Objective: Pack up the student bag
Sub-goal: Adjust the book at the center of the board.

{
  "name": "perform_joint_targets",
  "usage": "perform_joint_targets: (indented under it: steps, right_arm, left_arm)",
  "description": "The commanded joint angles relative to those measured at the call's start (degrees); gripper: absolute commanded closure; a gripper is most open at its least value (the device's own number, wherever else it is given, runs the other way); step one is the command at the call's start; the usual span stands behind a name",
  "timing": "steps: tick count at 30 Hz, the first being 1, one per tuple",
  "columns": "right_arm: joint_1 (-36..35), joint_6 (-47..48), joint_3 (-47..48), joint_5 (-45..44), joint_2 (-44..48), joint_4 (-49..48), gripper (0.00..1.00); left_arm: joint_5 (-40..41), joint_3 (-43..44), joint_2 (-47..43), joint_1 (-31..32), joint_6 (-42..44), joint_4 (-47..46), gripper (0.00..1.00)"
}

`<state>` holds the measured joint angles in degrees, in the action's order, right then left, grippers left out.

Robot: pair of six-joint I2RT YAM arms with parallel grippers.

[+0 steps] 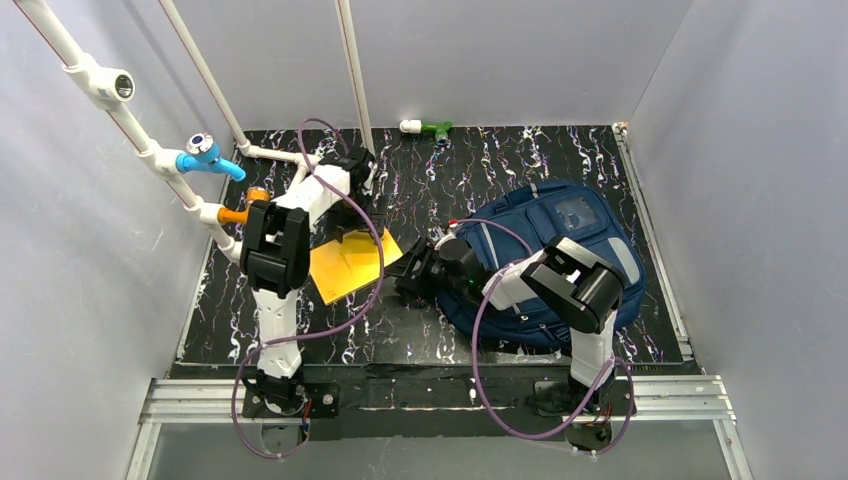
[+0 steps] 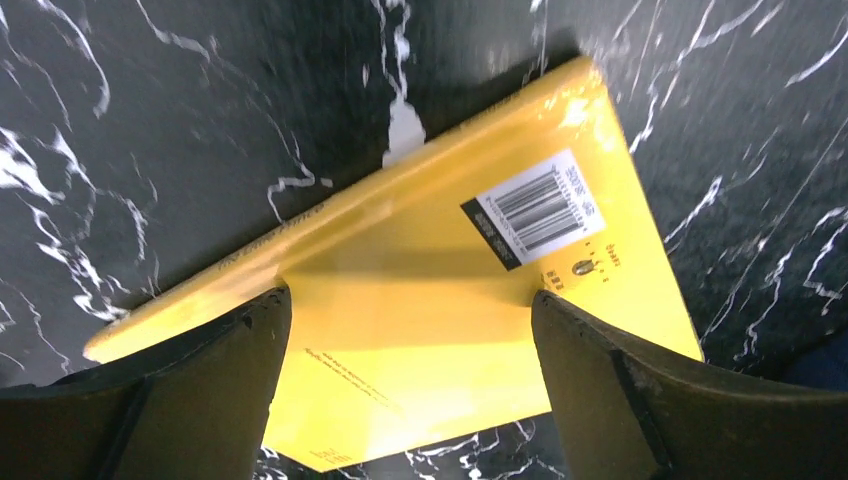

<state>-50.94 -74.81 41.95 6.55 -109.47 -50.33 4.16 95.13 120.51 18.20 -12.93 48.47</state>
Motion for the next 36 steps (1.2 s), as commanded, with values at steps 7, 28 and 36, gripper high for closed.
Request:
perform_joint_targets:
  steps: [7, 28, 36]
  right_arm:
    - [-0.6, 8.14, 8.0, -10.19, 1.42, 27.24, 0.31]
    - [-1.8, 9.35, 10.26, -13.18, 1.69, 31.26, 0.26]
    - [-1.76, 8.18, 16.89, -12.84, 1.31, 26.31, 0.26]
  left_arm:
    - [-12.64, -17.55, -10.79, 0.39, -6.26, -1.44, 0.16]
    - [-0.08, -8.4, -2.75, -0.31, -0.34, -2.1, 0.1]
    - [-11.64, -16.33, -7.69, -1.81, -4.03, -3.79, 0.13]
